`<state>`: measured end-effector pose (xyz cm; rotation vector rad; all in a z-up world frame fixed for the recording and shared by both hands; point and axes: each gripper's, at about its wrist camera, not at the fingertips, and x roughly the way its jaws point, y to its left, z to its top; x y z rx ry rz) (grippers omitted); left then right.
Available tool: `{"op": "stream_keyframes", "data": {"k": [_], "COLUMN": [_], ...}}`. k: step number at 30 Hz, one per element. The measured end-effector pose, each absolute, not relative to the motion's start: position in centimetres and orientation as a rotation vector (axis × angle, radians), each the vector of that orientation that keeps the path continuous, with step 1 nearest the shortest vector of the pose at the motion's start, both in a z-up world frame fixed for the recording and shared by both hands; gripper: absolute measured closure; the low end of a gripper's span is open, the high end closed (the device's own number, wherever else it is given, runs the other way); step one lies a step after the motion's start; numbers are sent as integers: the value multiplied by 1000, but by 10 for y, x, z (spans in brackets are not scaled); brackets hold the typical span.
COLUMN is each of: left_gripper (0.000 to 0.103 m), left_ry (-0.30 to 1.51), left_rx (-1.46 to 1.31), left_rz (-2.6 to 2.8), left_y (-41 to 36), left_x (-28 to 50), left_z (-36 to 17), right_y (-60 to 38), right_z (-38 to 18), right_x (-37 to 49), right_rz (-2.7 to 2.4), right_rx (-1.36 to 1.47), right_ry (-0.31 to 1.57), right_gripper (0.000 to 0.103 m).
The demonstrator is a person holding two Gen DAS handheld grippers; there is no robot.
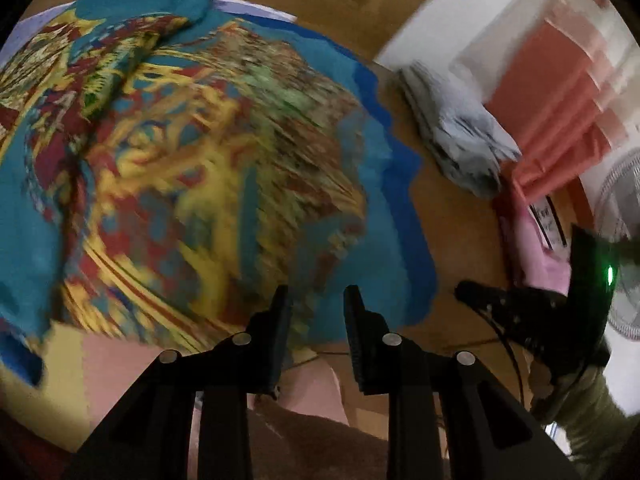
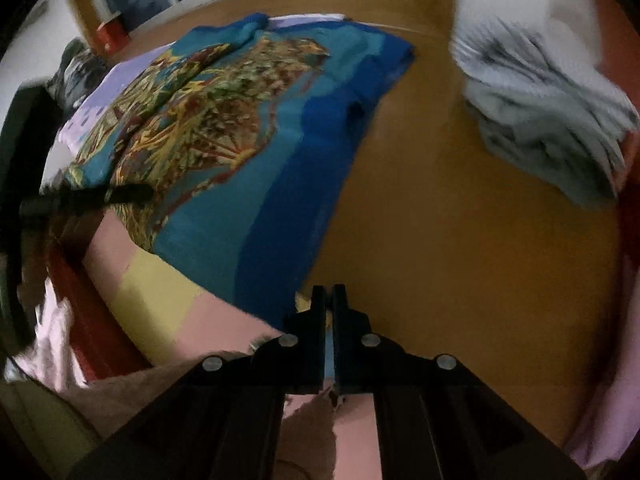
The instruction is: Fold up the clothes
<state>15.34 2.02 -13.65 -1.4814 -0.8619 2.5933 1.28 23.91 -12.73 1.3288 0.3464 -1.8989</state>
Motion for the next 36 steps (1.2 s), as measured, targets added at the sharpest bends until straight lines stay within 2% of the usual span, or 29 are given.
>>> {"op": "stream_keyframes", "data": {"k": [2,4,6,9,16,17,19,28,30,36], "left_gripper": [77,77,77,77,77,77,77,73,72,70], "left_ry": [-747,-632,-550,-540,-509,-486,-420,25,145,321], "left_rx": [-1462,-1463,-1471,-1470,-1456,-1451,-1434,-1249,-1195,-1074], "left_rz": [2615,2633,2635,2622,2605,2607,2616,2702,2751,2863], "left_y": [38,51,61,65,72,72,75,127,141,156], "left_x": [157,157,155,154,158,161,165,163,160,155], "left_z": [-133,-132,-132,-133,-137,-137,-135,-118,-115,-106], "right_y": [260,274,278,274,238,233,230,234,229,221], "right_z": [-129,-135,-144,-157,-173,-174,-168,-111,-103,-89], "right_x": [9,10,12,16,12,13,16,15,16,16], "right_rz": [-1834,-1792,-1756,-1698,-1711,-1710,-1697,-1627,-1610,-1579], "right_rx": [1392,1448,1502,1564,1512,1505,1479,1473,1478,1490], "right_ry": [184,59,-45,-148,-146,-145,-141,-249,-252,-168], "right_gripper": [92,69,67,66,66,68,101,102,102,102]}}
